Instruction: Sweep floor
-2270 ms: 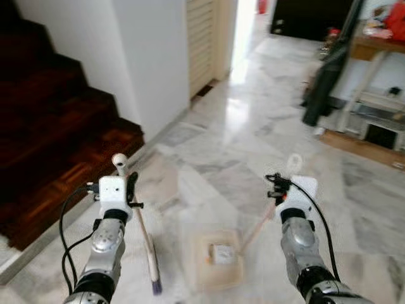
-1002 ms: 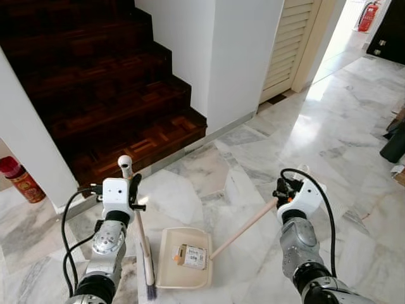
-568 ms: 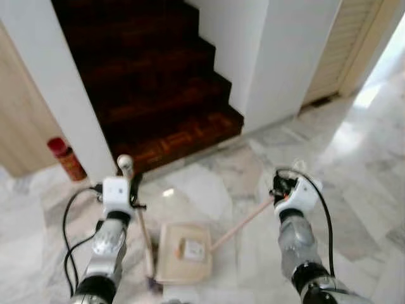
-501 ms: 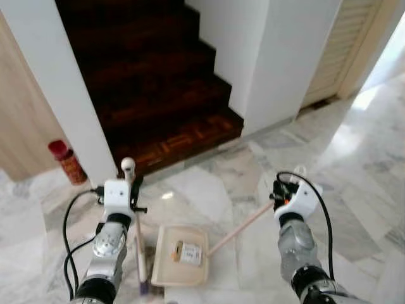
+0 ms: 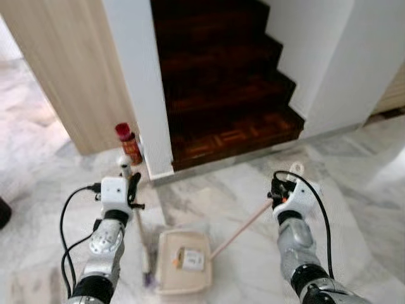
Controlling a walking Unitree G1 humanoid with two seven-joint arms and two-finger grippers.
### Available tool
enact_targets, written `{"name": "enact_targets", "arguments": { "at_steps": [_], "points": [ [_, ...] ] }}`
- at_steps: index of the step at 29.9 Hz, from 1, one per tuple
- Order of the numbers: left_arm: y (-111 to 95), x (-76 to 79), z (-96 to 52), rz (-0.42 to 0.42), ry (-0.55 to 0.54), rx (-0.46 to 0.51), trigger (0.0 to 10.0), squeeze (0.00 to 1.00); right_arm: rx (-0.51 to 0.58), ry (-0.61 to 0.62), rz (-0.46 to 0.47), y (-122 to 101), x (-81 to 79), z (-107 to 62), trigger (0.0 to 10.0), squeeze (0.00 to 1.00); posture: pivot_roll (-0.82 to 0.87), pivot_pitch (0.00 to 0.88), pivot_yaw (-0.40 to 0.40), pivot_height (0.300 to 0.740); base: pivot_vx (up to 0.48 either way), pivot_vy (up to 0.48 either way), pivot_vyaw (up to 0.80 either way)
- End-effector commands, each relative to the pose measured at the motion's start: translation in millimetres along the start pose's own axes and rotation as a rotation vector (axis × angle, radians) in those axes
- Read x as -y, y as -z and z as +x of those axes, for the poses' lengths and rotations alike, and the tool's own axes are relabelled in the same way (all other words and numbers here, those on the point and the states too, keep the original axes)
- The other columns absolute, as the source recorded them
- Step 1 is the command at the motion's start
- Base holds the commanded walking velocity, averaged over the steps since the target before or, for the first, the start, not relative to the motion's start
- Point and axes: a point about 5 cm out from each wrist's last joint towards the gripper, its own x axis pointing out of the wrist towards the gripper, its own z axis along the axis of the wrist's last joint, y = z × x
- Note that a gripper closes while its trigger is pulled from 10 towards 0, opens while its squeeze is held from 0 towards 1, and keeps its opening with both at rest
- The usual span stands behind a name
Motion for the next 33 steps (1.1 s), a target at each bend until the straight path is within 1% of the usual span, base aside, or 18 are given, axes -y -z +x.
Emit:
{"name": "enact_targets", "arguments": {
  "at_steps": [1, 3, 7, 8, 10, 11, 15, 17, 19, 20, 24, 28, 30, 33],
  "points": [
    [-9, -5.4, 6.0, 0.012, -0.001, 0.022, 10.0, 0.00, 0.055, -0.007, 0.000, -17, -4.4, 8.1, 10.0, 0.00, 0.12, 0.000, 0.003, 0.740, 0.000, 0.270, 0.00],
    [-12, -7.4, 9.1, 0.020, -0.001, 0.029, 10.0, 0.00, 0.057, 0.000, 0.003, -23, -4.8, 11.8, 10.0, 0.00, 0.12, 0.000, 0.010, 0.740, 0.000, 0.270, 0.00],
    [-13, -10.5, 8.7, 0.032, 0.000, 0.028, 10.0, 0.00, 0.066, 0.005, 0.011, -32, -3.5, 16.5, 10.0, 0.00, 0.11, 0.000, 0.018, 0.740, 0.000, 0.268, 0.00],
    [-13, -11.0, 9.1, 0.034, 0.001, 0.028, 10.0, 0.00, 0.083, 0.003, 0.001, -37, -3.7, 18.4, 10.0, 0.00, 0.10, 0.000, 0.017, 0.740, 0.000, 0.266, 0.00],
    [-14, -11.1, 9.4, 0.034, 0.000, 0.032, 10.0, 0.00, 0.101, 0.001, 0.001, -43, -3.1, 20.1, 10.0, 0.00, 0.09, 0.000, 0.014, 0.740, 0.000, 0.268, 0.00],
    [-15, -11.6, 9.6, 0.029, -0.006, 0.036, 10.0, 0.00, 0.124, -0.004, 0.000, -49, -1.9, 21.8, 10.0, 0.00, 0.10, 0.000, 0.007, 0.740, 0.000, 0.270, 0.00],
    [-19, -13.7, 14.8, 0.016, -0.026, 0.040, 10.0, 0.00, 0.136, -0.002, 0.005, -61, -0.3, 26.7, 10.0, 0.00, 0.09, 0.000, 0.002, 0.740, 0.000, 0.268, 0.00],
    [-21, -14.7, 16.2, 0.017, -0.028, 0.044, 10.0, 0.00, 0.136, -0.003, -0.013, -64, -0.6, 28.4, 10.0, 0.00, 0.08, 0.000, -0.002, 0.740, 0.000, 0.270, 0.00],
    [-22, -16.6, 16.5, 0.014, -0.034, 0.050, 10.0, 0.00, 0.144, -0.006, -0.006, -68, -1.2, 29.9, 10.0, 0.00, 0.07, 0.000, 0.000, 0.740, 0.000, 0.270, 0.00],
    [-22, -16.9, 16.4, 0.011, -0.038, 0.049, 10.0, 0.00, 0.167, -0.015, -0.030, -74, -1.6, 30.9, 10.0, 0.00, 0.07, 0.000, -0.001, 0.740, 0.000, 0.270, 0.00],
    [-19, -15.8, 15.9, 0.003, -0.046, 0.040, 10.0, 0.00, 0.190, -0.022, -0.035, -80, -1.6, 32.0, 10.0, 0.00, 0.06, 0.000, -0.013, 0.740, 0.000, 0.271, 0.47],
    [-21, -13.8, 19.3, -0.005, -0.054, 0.044, 10.0, 0.00, 0.188, -0.035, -0.042, -83, -2.7, 33.4, 10.0, 0.00, 0.06, 0.000, -0.029, 0.740, 0.000, 0.270, 0.70],
    [-22, -12.6, 21.8, -0.012, -0.060, 0.044, 10.0, 0.00, 0.177, -0.038, -0.040, -83, -2.6, 34.6, 10.0, 0.00, 0.06, 0.000, -0.037, 0.740, 0.000, 0.270, 0.00],
    [-22, -9.7, 21.7, -0.021, -0.057, 0.047, 10.0, 0.00, 0.176, -0.037, -0.038, -85, -0.7, 34.9, 10.0, 0.00, 0.06, 0.000, -0.034, 0.740, 0.000, 0.271, 0.00]
  ]
}}
